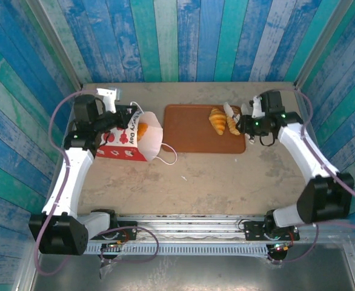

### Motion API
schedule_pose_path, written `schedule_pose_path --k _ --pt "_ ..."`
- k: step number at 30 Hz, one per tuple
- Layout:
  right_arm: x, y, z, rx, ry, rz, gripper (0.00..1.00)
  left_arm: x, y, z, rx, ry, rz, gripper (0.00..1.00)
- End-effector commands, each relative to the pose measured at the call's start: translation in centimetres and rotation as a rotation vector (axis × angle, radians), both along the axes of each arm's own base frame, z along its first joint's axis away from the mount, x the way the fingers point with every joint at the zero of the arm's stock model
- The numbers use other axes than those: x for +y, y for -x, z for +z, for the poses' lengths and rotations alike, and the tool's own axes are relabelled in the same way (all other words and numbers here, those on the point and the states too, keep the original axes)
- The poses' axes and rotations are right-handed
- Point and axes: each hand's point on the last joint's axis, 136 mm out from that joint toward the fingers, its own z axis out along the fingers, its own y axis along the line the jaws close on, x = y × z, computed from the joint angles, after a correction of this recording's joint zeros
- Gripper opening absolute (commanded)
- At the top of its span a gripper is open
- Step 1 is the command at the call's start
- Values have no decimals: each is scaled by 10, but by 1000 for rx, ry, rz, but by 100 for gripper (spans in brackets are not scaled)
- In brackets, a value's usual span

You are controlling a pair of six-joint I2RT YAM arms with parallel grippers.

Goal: Take the fake bread out of the paper bag

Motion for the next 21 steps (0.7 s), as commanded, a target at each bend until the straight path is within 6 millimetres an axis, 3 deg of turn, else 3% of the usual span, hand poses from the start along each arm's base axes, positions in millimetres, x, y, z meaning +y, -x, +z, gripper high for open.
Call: schedule_pose_path --k 1,4,8,15,21 --pt "20 1 46 -223 -111 102 56 5 15 26 -90 -60 7 0" --pt "41 18 61 -280 -208 212 54 11 18 26 -104 -92 39 0" --pt "91 50 71 -286 -349 438 50 16 17 27 -122 -94 76 0" --pt "191 109 33 -177 -245 744 51 15 8 32 -124 -42 92 0" --pt "253 124 -2 -79 -219 804 50 13 4 28 -95 -17 83 0"
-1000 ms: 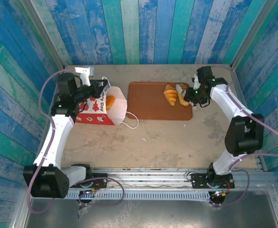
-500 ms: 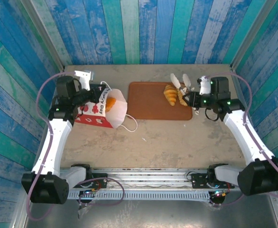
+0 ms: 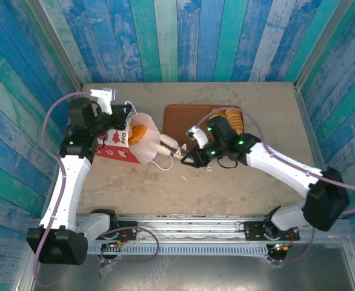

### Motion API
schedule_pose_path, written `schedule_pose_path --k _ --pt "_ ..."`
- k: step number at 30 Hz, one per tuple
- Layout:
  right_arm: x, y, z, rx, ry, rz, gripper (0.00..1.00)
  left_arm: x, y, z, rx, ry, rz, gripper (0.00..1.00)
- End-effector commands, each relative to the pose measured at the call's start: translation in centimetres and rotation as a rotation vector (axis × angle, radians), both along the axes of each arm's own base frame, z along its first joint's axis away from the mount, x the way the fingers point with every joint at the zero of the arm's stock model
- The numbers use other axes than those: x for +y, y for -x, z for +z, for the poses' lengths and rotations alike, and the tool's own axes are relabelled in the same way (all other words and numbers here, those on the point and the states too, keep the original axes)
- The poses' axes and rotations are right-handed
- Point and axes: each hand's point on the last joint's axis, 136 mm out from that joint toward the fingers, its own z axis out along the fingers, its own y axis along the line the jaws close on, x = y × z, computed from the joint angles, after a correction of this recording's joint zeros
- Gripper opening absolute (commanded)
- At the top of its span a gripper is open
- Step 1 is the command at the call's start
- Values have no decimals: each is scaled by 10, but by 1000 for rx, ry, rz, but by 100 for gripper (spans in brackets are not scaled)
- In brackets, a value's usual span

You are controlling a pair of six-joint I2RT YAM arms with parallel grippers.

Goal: Take the fake bread out of the paper bag

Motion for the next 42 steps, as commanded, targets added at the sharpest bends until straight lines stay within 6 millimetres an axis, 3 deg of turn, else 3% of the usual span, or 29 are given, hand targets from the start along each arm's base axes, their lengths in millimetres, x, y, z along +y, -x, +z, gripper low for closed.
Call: schedule_pose_path --k 1,8,25,42 --pt "29 -15 5 -30 -11 -42 50 -1 -4 7 -21 22 -6 0" --pt "59 -40 -9 109 -51 -224 50 -2 -3 11 -36 13 -11 0" --pt "108 -64 -24 317 -128 -392 51 -5 -6 10 -41 38 -29 0" --pt "126 -87 -46 345 -142 -494 49 -10 -2 1 -26 42 -64 0"
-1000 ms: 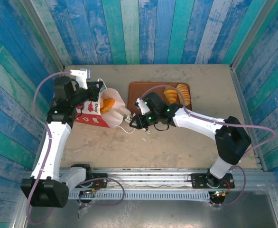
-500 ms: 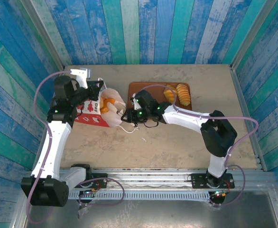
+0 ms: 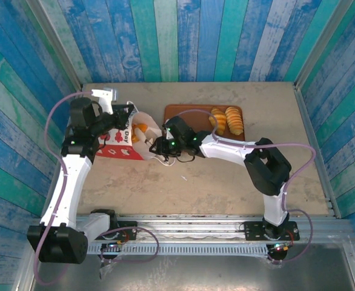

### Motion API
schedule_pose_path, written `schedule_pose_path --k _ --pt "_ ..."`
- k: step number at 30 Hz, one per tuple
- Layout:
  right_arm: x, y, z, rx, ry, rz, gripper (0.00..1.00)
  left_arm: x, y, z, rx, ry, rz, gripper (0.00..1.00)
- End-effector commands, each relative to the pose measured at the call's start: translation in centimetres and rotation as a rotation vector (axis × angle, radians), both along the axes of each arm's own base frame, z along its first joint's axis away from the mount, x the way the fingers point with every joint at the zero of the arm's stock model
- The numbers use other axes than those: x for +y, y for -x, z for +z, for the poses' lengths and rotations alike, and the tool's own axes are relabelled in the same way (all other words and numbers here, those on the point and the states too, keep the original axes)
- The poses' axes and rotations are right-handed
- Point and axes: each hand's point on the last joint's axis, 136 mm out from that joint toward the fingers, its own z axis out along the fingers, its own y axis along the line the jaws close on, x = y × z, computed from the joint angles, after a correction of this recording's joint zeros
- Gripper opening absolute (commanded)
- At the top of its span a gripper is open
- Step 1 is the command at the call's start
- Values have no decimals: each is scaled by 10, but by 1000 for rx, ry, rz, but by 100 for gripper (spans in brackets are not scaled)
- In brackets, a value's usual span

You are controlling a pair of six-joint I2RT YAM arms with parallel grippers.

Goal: Take the fake bread out of the paper bag

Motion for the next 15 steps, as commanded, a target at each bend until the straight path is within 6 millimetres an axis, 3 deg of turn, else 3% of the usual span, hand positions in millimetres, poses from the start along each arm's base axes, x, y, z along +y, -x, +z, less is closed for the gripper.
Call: schedule_pose_path --k 1,15 --pt "12 -11 12 -34 -37 -26 49 -3 -1 4 -32 2 -24 0" --pt "23 -14 9 -53 -23 13 44 -4 -2 6 -32 10 -29 0"
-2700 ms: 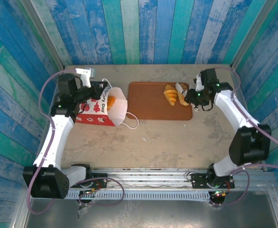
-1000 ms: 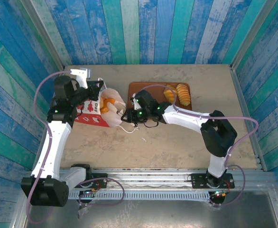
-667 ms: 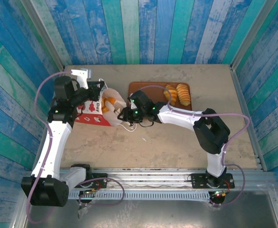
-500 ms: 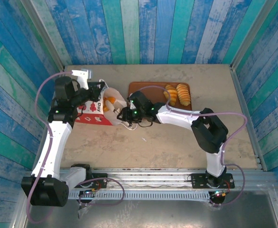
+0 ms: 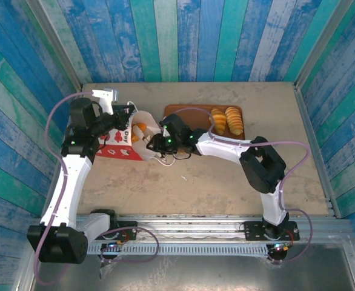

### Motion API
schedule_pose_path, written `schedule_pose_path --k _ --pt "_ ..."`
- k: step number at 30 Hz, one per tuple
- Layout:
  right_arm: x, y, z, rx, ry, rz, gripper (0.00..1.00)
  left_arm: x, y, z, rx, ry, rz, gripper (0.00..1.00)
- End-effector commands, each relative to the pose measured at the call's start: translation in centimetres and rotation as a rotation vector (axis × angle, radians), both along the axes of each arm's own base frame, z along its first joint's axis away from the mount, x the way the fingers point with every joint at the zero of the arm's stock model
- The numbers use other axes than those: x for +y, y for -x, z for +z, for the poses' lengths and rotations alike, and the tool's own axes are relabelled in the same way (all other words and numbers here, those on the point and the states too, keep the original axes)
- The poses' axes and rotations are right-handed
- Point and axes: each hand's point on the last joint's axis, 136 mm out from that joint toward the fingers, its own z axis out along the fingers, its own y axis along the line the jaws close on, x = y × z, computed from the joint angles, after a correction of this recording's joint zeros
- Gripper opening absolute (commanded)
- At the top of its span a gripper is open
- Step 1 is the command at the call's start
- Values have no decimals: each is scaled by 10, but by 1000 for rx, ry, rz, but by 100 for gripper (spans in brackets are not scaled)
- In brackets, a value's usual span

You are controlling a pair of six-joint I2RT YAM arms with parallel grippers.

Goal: Take the fake bread out of the paper bag

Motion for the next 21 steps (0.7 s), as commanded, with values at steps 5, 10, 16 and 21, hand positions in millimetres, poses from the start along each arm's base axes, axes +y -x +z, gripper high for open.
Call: schedule_pose_path --k 5,10,16,21 --pt "8 -1 7 -63 21 38 39 0 -3 9 -37 0 -5 0" --pt "-4 1 28 -185 73 80 34 3 -5 11 -42 1 21 0" --pt "-31 11 43 -346 193 139 33 5 -11 9 -29 13 39 0" --pt "-57 17 47 -464 291 191 33 5 -14 8 -26 21 42 0"
